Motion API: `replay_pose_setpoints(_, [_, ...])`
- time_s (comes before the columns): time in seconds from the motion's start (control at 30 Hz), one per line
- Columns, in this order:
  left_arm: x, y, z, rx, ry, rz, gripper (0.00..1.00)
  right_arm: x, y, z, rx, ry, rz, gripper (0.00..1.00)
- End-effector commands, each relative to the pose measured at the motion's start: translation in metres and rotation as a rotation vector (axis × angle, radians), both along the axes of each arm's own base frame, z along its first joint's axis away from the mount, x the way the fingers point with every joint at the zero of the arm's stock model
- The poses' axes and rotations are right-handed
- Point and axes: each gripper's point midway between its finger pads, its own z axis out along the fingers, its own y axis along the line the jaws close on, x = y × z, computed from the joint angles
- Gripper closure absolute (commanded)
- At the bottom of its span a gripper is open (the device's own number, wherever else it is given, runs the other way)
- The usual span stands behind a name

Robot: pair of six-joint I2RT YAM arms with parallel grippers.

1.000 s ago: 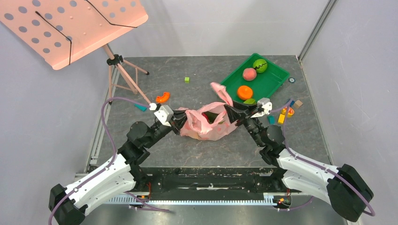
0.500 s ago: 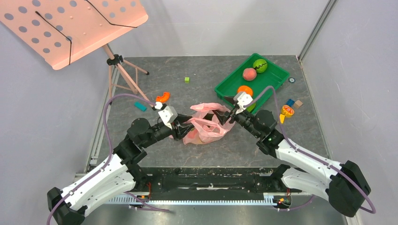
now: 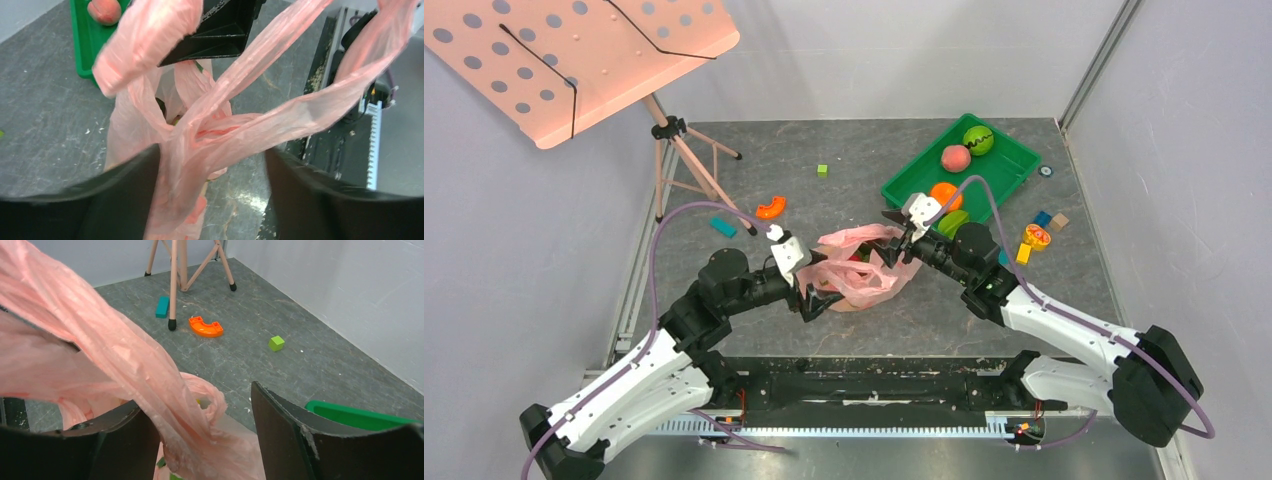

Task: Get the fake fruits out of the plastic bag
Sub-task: Adjust the plastic bag at the center of the board.

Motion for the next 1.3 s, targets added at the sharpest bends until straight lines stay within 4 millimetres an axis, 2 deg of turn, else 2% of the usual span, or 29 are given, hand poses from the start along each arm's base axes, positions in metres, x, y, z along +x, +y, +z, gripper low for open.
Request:
replay_pose_setpoints(0.0, [0.0, 0.001, 0.03, 0.008, -0.163, -0.027, 0.0, 0.001, 0.006, 0.024, 0.053, -0.038, 0.024, 0.34])
replay_pose_setpoints(0.23, [0.017, 0.004, 0.046, 0.043, -0.32, 0.088, 0.0, -0.001, 0.01, 0.023, 0.057, -0.029, 0.044, 0.33])
replay_pose_setpoints(0.43, [0.024, -0.006, 0.043, 0.097, -0.38, 0.156, 0.0, -0.001, 0.01, 0.024, 0.059, -0.032, 0.045, 0.35])
replay_pose_setpoints(0.5, [0.026, -0.007, 0.04, 0.117, -0.384, 0.182, 0.0, -0.002, 0.01, 0.026, 0.061, -0.034, 0.051, 0.37])
replay_pose_setpoints(0.53, [0.029, -0.009, 0.046, 0.098, -0.397, 0.199, 0.0, -0.001, 0.011, 0.027, 0.06, -0.034, 0.052, 0.38])
replay_pose_setpoints(0.67, [0.038, 0.0, 0.049, 0.087, -0.38, 0.286, 0.04, 0.0, 0.014, 0.027, 0.05, -0.026, 0.061, 0.49])
replay_pose_setpoints(0.77, [0.044, 0.011, 0.049, 0.088, -0.361, 0.356, 0.16, 0.001, 0.016, 0.029, 0.044, -0.03, 0.063, 0.6])
replay_pose_setpoints(0.83, [0.047, 0.016, 0.049, 0.089, -0.343, 0.391, 0.29, 0.003, 0.015, 0.032, 0.05, -0.035, 0.055, 0.7])
replay_pose_setpoints(0.9, [0.051, 0.019, 0.051, 0.084, -0.326, 0.432, 0.46, 0.005, 0.016, 0.036, 0.063, -0.028, 0.047, 0.81])
replay_pose_setpoints(1.03, [0.065, 0.023, 0.065, 0.043, -0.319, 0.533, 0.76, 0.018, 0.022, 0.058, 0.089, -0.048, 0.023, 0.89])
replay_pose_setpoints(1.07, [0.071, 0.025, 0.069, 0.038, -0.321, 0.575, 0.79, 0.025, 0.024, 0.065, 0.098, -0.049, 0.007, 0.92])
replay_pose_setpoints(1.13, [0.083, 0.027, 0.08, 0.028, -0.337, 0.632, 0.8, 0.041, 0.026, 0.076, 0.108, -0.042, -0.046, 1.0])
replay_pose_setpoints(1.27, [0.113, 0.031, 0.1, -0.016, -0.311, 0.676, 0.78, 0.078, 0.043, 0.086, 0.08, -0.01, -0.111, 1.0])
